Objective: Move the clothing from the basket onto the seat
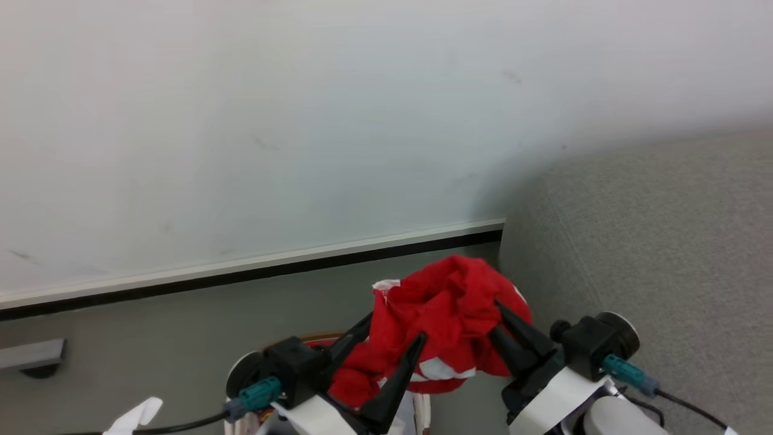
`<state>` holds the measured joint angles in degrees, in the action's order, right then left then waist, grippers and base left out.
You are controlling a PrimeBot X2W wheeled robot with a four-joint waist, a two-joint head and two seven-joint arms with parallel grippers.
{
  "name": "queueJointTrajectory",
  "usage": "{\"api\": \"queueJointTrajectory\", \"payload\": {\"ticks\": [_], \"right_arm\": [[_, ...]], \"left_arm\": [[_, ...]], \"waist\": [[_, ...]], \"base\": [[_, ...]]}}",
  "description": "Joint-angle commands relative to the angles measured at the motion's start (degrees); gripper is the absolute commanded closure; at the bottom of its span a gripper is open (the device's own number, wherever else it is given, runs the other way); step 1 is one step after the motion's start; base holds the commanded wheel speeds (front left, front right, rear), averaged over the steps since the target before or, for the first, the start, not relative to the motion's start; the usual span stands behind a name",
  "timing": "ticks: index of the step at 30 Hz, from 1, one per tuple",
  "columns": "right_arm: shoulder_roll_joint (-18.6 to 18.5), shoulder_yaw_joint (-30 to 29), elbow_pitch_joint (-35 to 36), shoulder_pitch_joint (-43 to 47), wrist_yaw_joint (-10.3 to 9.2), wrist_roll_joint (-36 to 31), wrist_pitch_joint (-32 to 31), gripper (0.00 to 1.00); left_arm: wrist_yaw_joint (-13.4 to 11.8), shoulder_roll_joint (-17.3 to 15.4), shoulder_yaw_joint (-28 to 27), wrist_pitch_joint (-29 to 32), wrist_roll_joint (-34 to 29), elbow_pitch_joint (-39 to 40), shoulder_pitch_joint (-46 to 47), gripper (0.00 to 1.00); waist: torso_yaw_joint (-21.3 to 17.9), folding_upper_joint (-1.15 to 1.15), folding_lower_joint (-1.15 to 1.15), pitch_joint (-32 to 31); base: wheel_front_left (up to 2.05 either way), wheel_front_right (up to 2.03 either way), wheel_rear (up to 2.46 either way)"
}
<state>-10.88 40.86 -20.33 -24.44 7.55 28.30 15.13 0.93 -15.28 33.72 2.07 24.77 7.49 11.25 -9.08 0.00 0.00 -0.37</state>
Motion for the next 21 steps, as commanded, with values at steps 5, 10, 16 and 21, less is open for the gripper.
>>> {"api": "queueJointTrajectory", "payload": {"ticks": [5,10,16,21], "right_arm": [[-1.15,-6.00,1.34,1.35,-0.12,-1.40,0.03,1.00],[-1.50,-11.18,2.23,2.51,-0.12,-2.78,0.03,1.00],[-1.66,-15.34,2.97,3.92,-0.12,-3.63,0.04,1.00],[-1.14,-18.48,3.51,5.34,-0.12,-4.88,0.04,1.00]], "left_arm": [[0.68,-0.10,0.79,-2.58,-1.68,-3.28,0.39,0.00],[1.19,0.53,1.76,-5.17,-2.71,-6.35,1.12,0.00],[1.53,0.92,2.63,-6.92,-3.59,-8.86,1.92,0.00],[1.78,1.13,3.00,-7.98,-3.84,-10.17,2.65,0.00]], "waist": [[-6.10,0.00,0.00,1.99],[-10.20,0.00,0.00,2.99],[-13.16,0.00,0.00,3.59],[-14.70,0.00,0.00,4.26]], "base": [[0.00,0.00,0.00],[0.00,0.00,0.00],[0.00,0.00,0.00],[0.00,0.00,0.00]]}}
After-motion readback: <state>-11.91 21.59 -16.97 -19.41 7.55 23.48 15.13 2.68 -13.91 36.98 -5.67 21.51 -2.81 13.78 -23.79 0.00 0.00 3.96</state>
